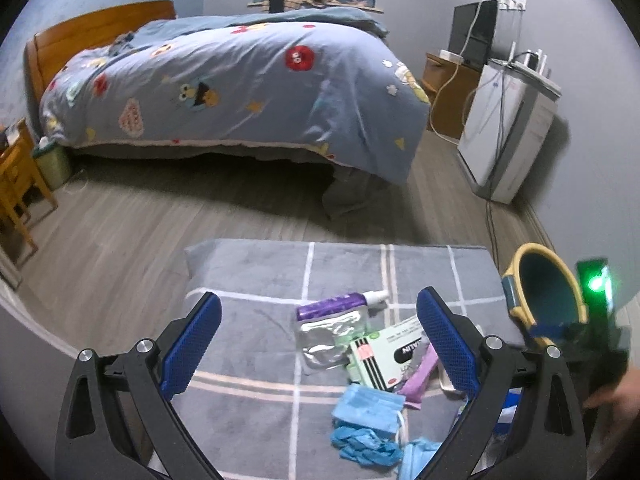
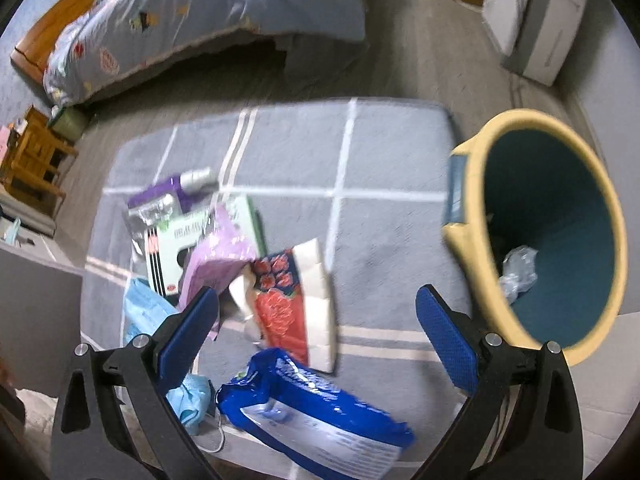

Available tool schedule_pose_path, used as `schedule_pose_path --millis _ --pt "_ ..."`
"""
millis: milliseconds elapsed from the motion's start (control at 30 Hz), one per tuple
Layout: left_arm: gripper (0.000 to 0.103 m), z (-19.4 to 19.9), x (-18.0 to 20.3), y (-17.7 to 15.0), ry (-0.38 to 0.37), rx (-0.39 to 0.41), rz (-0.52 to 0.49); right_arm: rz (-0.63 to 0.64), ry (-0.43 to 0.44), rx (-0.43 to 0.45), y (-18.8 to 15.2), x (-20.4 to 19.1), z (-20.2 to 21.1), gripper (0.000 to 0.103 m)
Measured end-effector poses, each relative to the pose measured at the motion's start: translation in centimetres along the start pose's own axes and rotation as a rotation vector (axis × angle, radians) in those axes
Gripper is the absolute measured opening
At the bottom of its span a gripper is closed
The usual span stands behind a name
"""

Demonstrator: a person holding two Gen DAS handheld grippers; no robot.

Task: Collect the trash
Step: 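Return both tools over the cushion toward the paper cup and wrapper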

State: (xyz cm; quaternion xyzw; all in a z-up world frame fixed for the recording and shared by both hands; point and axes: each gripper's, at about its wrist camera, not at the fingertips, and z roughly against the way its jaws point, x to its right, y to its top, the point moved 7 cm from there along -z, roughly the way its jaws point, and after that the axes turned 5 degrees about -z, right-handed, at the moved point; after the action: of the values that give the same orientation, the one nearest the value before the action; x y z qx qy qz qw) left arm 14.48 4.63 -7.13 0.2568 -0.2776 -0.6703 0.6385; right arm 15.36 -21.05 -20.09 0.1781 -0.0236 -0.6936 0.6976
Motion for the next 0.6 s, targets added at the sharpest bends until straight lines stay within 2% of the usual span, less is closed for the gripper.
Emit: schedule_pose_path --millis 200,467,600 --pt "0.097 -1.5 0.0 -0.8 0.030 -0.041 -0.053 0.043 -0.022 -0.060 -1.0 -1.5 -2.7 0.097" --pt "0.097 -5.1 -0.9 -2.8 0.096 -0.155 -0.112 0.043 -0.021 -0.115 -1.3 -1.9 -5.0 0.097" --pt "0.097 -5.7 -0.5 -3.3 0.087 -0.173 -0.125 0.042 -0.013 -0.136 -1.5 -1.8 -5.8 0.094"
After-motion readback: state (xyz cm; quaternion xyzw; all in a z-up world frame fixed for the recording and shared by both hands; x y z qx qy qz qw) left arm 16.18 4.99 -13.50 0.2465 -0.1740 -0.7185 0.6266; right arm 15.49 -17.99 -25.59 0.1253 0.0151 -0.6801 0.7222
